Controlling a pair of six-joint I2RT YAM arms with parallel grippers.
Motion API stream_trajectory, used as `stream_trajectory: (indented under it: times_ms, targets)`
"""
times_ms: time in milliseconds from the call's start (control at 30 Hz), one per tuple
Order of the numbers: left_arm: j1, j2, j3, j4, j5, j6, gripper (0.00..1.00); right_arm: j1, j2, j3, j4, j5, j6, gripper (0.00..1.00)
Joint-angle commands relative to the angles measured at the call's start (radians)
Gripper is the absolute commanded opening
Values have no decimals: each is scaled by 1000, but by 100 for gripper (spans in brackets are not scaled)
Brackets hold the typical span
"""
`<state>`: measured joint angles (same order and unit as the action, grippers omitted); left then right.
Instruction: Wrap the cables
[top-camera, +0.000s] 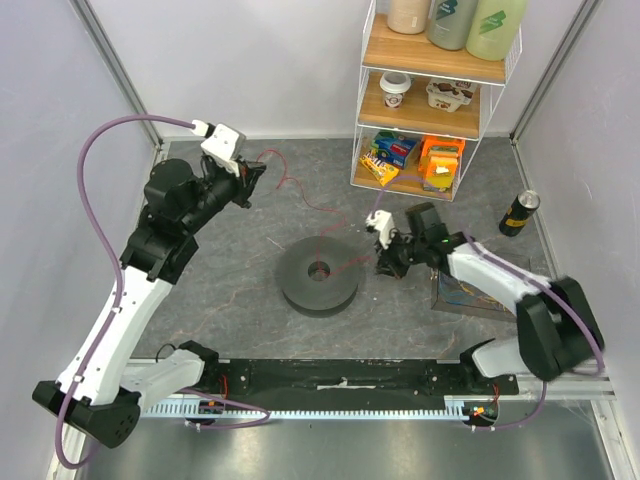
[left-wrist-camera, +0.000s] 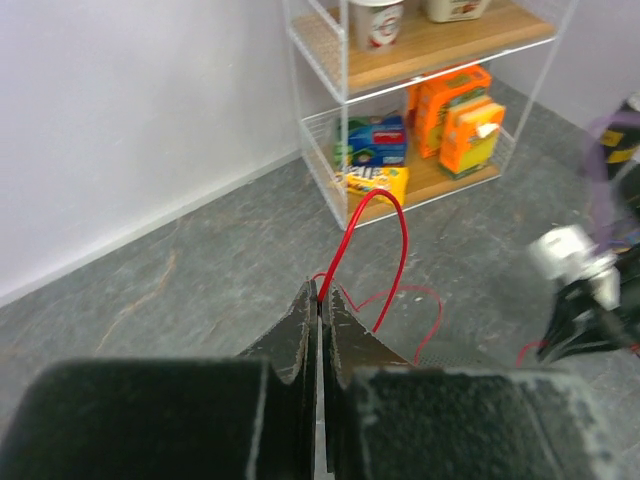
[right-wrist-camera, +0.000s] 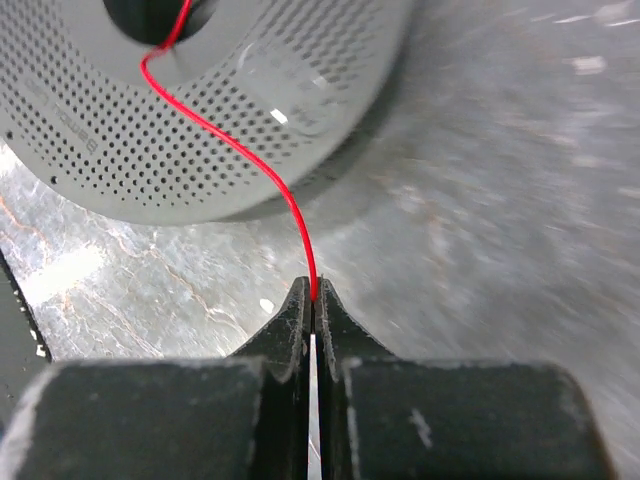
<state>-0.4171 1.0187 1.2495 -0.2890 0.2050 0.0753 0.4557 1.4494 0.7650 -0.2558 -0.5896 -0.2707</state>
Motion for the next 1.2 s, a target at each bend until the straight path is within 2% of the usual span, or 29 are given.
stream_trajectory:
  times_ms: [0,67,200,400,567,800,1000,1167]
  targets:
    - [53,-46,8,-42,-133,-26,2,-115,-246,131,-182,85,-24,0]
    - [80,-60,10,-56,-180,-13,2,-181,-332,192,-293,153,-73,0]
    - [127,-77,-4,-64,-278,47,2,-337,-399,312,-546,212,-246,0]
    - [262,-40,-22,-114,-274,132,2,-564,-391,445,-706,281,-383,0]
    - [449,44,10,-203,-210,133,2,-787,-331,542,-772,249,-472,0]
    - [619,129,21,-271,-112,116,2,-1077,-224,634,-792,148,-518,0]
    - [715,161,5,-282,-7,110,2,-1216,-143,681,-784,91,-544,0]
    - [727,166,-15,-283,24,96,2,-1267,-107,686,-786,70,-565,0]
